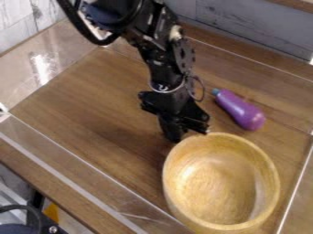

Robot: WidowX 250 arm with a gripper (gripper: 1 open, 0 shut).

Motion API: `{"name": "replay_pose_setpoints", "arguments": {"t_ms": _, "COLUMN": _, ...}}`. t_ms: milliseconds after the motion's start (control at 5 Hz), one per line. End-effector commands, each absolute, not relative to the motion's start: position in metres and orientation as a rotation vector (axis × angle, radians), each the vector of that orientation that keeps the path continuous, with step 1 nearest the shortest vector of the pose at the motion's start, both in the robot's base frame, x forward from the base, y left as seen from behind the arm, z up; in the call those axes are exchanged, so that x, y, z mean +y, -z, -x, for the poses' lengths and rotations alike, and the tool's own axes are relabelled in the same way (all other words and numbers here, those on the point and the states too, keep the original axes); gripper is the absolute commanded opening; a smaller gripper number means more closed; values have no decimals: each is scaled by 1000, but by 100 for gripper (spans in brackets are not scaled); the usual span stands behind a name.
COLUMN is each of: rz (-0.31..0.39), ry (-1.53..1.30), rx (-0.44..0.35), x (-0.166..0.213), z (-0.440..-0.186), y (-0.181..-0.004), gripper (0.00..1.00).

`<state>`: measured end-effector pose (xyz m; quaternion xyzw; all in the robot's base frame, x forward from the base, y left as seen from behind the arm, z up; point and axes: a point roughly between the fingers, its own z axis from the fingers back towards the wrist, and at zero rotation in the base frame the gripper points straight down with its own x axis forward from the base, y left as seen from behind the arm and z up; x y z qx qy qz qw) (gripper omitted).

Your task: Remove the purple eggplant from inside the brown bowl and put it on the table

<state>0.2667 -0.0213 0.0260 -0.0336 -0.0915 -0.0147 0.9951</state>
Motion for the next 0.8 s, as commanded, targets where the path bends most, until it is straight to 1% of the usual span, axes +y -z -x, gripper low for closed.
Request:
{"name": "replay_pose_setpoints", "arguments": {"t_ms": 0, "rz": 62, "ry": 46, "rx": -195, "x": -28, "z": -269, "y": -33, "gripper": 0}}
{"name": "replay_pose_setpoints", "arguments": {"t_ms": 400, "rz": 60, "ry": 72, "rx": -195, "x": -13, "z": -267, "y": -23, "gripper": 0}}
{"name": "replay_pose_setpoints", "arguments": {"t_ms": 600, "rz": 54, "ry": 58, "rx": -196, "x": -11, "z": -263, "y": -25, "gripper": 0}}
